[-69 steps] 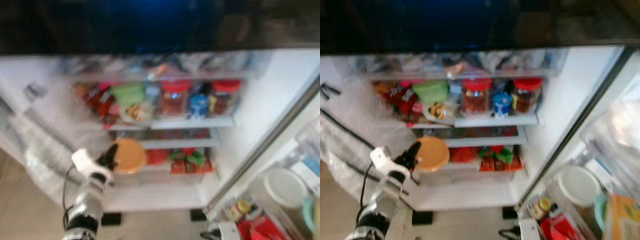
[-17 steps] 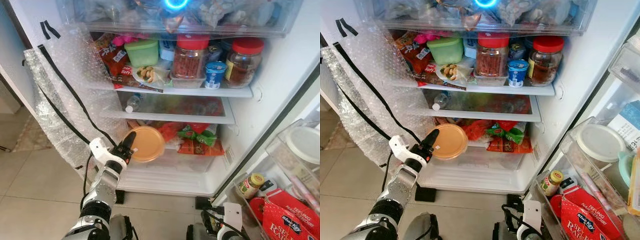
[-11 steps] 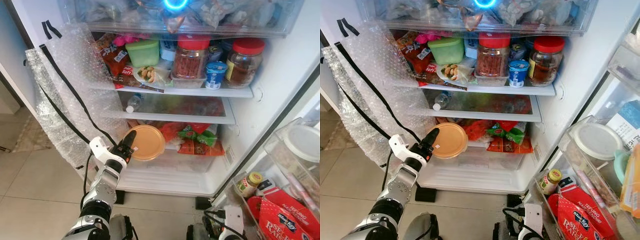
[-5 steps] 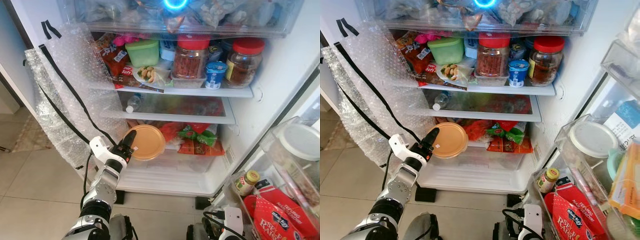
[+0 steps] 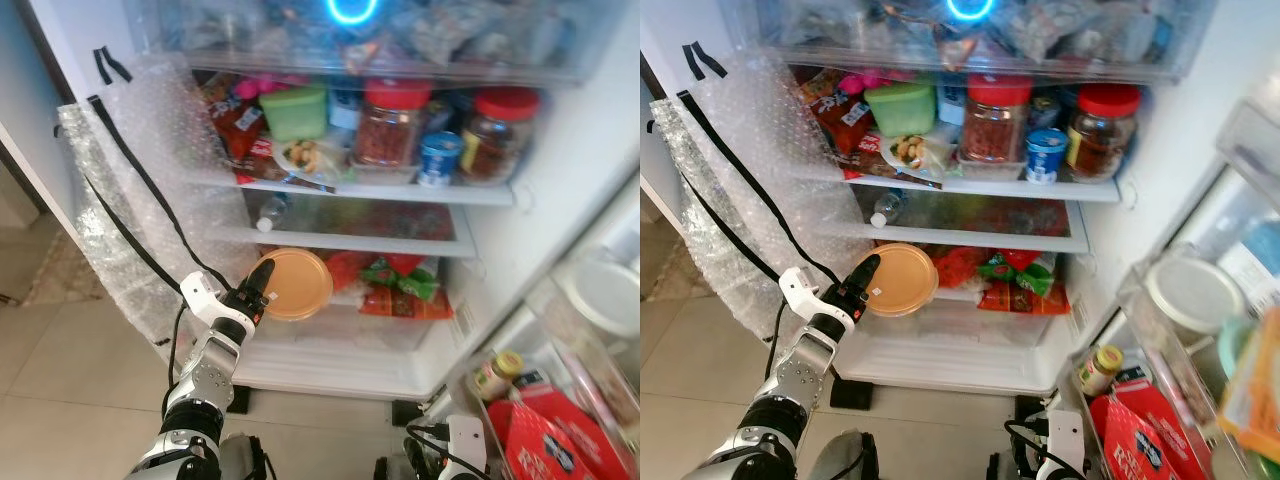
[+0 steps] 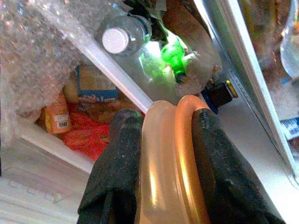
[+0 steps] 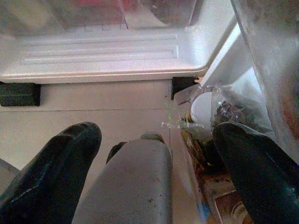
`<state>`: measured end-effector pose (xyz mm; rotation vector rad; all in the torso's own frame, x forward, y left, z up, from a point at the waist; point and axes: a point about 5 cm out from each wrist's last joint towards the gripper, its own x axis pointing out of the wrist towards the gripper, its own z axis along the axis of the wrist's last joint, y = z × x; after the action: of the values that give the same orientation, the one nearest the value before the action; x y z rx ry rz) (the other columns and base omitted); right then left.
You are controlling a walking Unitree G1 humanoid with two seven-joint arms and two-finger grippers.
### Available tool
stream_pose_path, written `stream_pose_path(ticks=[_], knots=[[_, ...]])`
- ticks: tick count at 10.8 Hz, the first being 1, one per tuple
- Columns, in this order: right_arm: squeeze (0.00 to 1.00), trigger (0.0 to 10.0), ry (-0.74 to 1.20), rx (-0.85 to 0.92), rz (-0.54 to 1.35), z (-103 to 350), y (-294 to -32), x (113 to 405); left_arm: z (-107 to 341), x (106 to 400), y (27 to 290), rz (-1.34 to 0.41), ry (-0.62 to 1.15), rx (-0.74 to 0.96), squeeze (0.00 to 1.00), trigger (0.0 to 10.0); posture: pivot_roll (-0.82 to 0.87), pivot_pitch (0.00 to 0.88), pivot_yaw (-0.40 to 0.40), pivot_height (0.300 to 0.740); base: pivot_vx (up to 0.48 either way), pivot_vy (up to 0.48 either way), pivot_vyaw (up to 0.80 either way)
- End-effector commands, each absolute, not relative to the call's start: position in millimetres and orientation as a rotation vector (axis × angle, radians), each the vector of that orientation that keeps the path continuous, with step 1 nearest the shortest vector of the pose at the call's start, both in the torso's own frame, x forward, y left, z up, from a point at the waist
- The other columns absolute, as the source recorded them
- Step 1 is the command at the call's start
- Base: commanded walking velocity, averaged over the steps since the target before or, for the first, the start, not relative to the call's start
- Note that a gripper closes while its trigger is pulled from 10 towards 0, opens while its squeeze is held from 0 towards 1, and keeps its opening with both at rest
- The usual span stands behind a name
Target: Restocking fridge
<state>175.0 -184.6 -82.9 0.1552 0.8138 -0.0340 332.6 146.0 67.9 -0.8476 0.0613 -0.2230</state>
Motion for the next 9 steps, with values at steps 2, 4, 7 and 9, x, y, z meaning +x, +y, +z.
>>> stream_pose_path(ticks=[2, 4, 7, 9], knots=[[0.00, 10.0, 0.829, 0.157, -0.042, -84.7, -186.0, 171.4, 75.3, 336.2, 144.2, -0.248, 0.042, -0.854, 0.00, 10.0, -0.15, 0.063, -0.004, 0.640, 0.257, 0.000, 0.00], [0.00, 10.0, 0.830, 0.157, -0.038, -84.9, -185.2, 171.1, 75.4, 335.9, 143.9, -0.253, 0.042, -0.854, 0.00, 10.0, -0.15, 0.064, -0.004, 0.640, 0.257, 0.000, 0.00], [0.00, 10.0, 0.829, 0.158, -0.036, -85.0, -184.2, 171.0, 75.0, 335.4, 143.8, -0.254, 0.045, -0.851, 0.00, 10.0, -0.15, 0.065, -0.002, 0.640, 0.259, 0.000, 0.00], [0.00, 10.0, 0.828, 0.161, -0.034, -84.9, -184.0, 171.1, 74.9, 335.5, 143.2, -0.259, 0.047, -0.852, 0.00, 10.0, -0.15, 0.063, -0.002, 0.640, 0.261, 0.000, 0.00]])
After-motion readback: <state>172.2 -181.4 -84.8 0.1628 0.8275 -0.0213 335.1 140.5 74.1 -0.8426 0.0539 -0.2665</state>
